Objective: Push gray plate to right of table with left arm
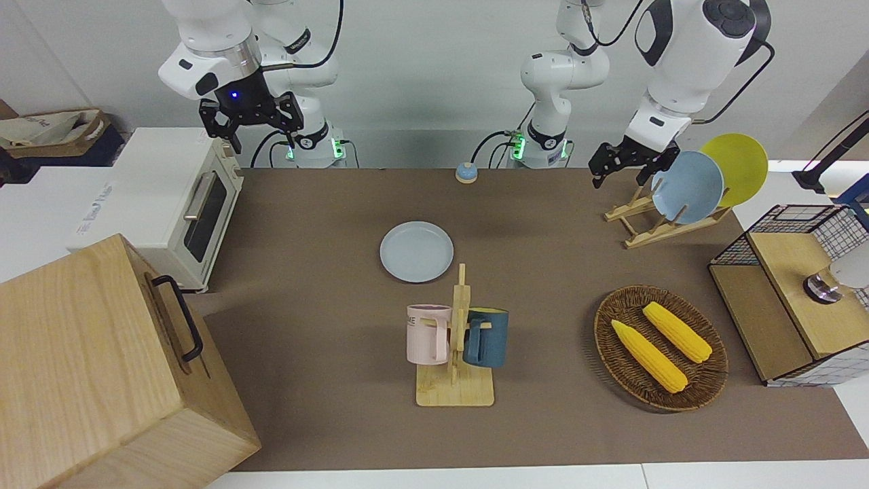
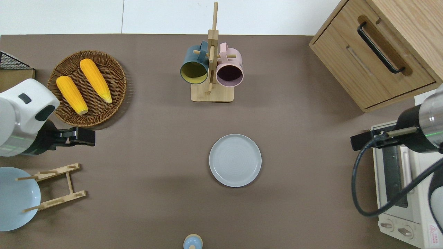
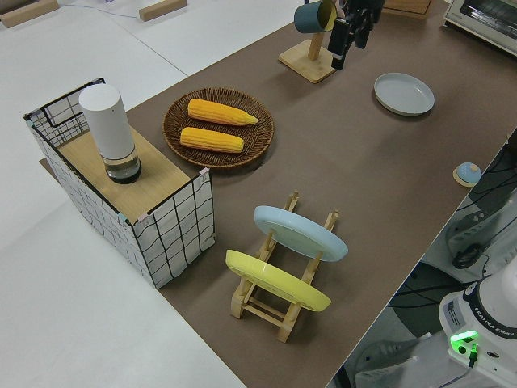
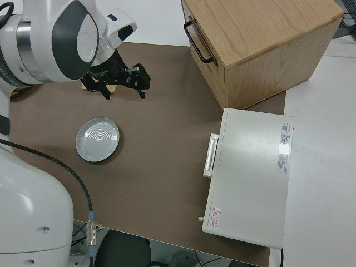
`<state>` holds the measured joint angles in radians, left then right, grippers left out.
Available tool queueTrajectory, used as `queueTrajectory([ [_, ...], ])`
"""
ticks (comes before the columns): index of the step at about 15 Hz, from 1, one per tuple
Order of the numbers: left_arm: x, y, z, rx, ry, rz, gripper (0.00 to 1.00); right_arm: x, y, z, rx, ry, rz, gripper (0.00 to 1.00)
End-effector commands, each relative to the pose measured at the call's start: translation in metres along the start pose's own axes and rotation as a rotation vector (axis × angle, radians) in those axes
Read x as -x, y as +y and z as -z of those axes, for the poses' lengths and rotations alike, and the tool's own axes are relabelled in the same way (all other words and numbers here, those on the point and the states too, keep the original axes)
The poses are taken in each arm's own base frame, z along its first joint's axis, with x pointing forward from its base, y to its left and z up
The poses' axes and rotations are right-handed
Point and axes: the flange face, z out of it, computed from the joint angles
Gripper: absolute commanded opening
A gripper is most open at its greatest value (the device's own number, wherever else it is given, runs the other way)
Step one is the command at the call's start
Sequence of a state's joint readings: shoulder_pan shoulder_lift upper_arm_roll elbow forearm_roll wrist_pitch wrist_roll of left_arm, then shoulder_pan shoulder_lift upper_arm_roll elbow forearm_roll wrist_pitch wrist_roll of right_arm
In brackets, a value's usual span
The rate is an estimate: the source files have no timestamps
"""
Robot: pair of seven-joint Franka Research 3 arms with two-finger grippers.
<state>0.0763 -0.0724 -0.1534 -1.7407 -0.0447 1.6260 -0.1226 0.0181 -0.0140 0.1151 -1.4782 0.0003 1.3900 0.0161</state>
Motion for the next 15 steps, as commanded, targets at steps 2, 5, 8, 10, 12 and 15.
queueTrajectory([
  [2, -0.01, -0.008, 0.014, 0.012, 0.011, -0.003, 1.0, 0.003, 0.001, 0.004, -0.004, -0.004, -0.015, 0.983],
  [5, -0.022, -0.005, 0.016, 0.02, 0.023, -0.011, 1.0, 0.003, 0.001, 0.004, -0.004, -0.004, -0.015, 0.983],
  [8, -0.027, -0.008, 0.014, 0.02, 0.019, -0.01, 1.0, 0.003, 0.001, 0.004, -0.005, -0.004, -0.016, 0.983],
  [10, -0.026, -0.01, 0.015, 0.001, 0.021, -0.036, 1.0, 0.003, 0.001, 0.004, -0.005, -0.004, -0.015, 0.983],
  [12, -0.027, -0.012, 0.015, -0.027, 0.023, -0.045, 1.0, 0.003, 0.001, 0.004, -0.005, -0.004, -0.015, 0.983],
  [15, -0.027, -0.011, 0.015, -0.027, 0.023, -0.046, 1.0, 0.003, 0.001, 0.004, -0.005, -0.004, -0.015, 0.983],
])
